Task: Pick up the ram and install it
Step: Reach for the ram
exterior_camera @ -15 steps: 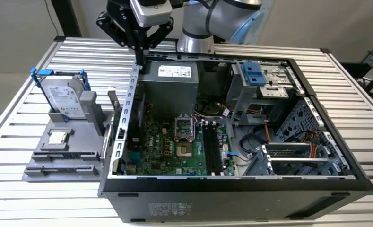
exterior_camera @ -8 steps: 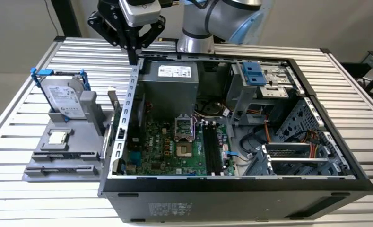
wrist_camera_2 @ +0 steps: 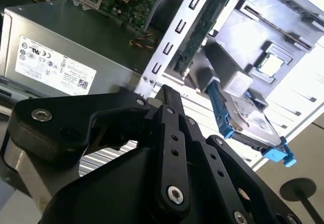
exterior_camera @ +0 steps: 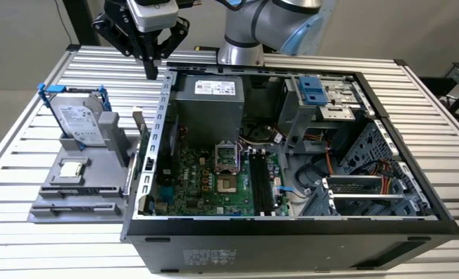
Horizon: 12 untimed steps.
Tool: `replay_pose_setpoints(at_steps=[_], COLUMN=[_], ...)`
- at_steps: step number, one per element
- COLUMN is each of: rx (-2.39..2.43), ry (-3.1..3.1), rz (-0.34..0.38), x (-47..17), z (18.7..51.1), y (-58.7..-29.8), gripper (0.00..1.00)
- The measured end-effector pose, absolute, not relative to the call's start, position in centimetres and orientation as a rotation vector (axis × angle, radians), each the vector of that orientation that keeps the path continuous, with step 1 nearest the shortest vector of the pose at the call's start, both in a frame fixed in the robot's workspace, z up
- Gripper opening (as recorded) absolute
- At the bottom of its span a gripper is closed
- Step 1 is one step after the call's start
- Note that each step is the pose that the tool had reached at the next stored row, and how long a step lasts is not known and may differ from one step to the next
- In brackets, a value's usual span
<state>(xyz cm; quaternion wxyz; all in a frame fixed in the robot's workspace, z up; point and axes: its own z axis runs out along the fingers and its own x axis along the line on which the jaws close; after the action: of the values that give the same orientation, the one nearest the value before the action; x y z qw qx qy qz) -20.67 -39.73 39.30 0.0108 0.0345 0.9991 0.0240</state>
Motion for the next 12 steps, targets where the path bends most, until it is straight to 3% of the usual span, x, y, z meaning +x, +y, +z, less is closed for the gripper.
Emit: replay_pose_setpoints(at_steps=[12], rx=[0.108], ry=[3.117], rz=[0.075], x=[-24.1], z=[39.3], y=[-39.7], gripper=[0.0])
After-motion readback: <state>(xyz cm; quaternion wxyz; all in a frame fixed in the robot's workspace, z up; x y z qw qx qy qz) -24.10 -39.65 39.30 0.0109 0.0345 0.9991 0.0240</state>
